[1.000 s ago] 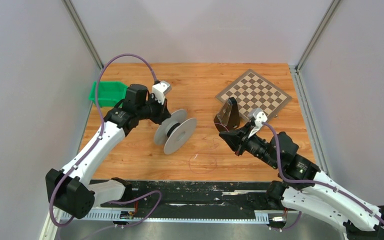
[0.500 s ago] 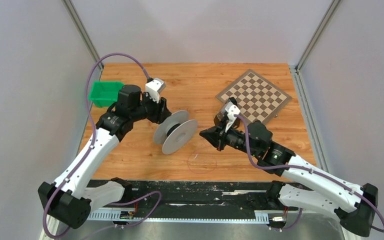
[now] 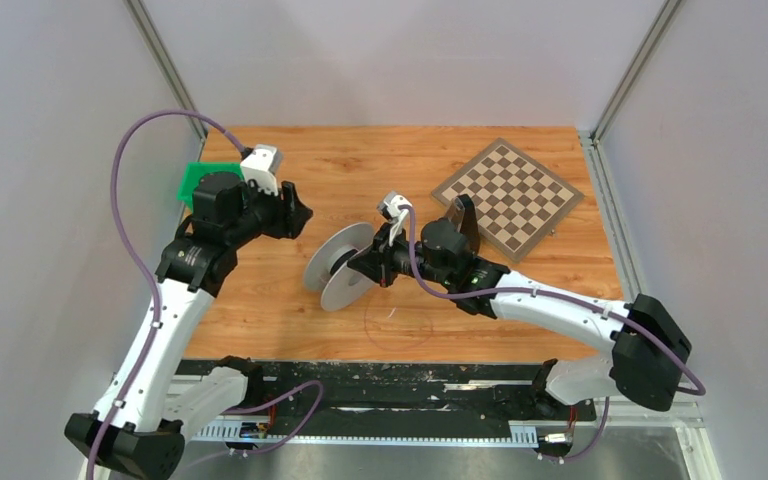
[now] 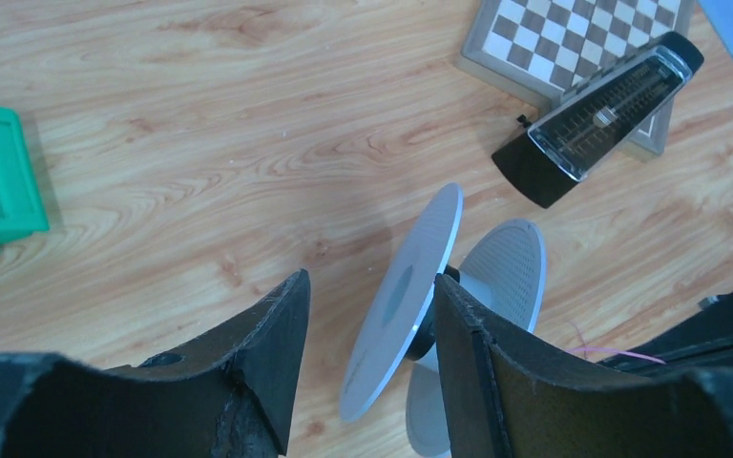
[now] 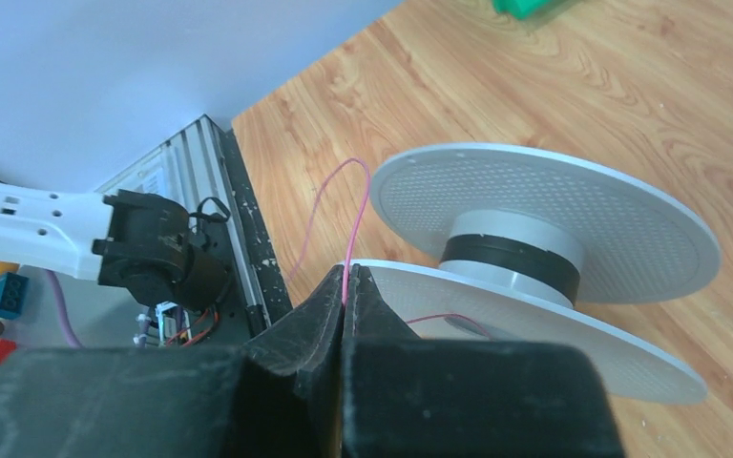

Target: Wrap the cables

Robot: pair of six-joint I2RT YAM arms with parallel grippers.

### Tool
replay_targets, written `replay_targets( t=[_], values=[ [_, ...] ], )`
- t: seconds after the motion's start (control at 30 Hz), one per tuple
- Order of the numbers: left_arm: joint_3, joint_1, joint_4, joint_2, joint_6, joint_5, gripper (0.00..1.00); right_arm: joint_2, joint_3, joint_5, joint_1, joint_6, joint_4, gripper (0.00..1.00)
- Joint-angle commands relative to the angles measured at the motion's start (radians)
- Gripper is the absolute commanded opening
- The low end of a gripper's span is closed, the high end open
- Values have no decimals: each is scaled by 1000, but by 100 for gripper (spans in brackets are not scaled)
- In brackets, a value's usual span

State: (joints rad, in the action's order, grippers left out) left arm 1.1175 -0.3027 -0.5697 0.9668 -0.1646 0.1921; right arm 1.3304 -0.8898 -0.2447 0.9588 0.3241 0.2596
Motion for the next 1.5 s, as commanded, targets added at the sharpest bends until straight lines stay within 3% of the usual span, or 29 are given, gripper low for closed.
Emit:
replay_targets(
  t=[0.0,0.3,0.53,0.83,1.47],
  values=[
    [-6,54,-5,-54,-45,141,59,20,-37,29,-4,-25,86,0],
    [-194,55,99,-126,43,355,64,80,-38,101,-15,-101,21,0],
    [-277,56,111,-156,118,342,63,124,-33,104,-26,-105,4,0],
    [-297,54,102,-117,163,223,62,133,-26,83,-29,-95,4,0],
    [-344,-11,187,-63,206,235,60,102,12,14,-30,-105,93,0]
  ],
)
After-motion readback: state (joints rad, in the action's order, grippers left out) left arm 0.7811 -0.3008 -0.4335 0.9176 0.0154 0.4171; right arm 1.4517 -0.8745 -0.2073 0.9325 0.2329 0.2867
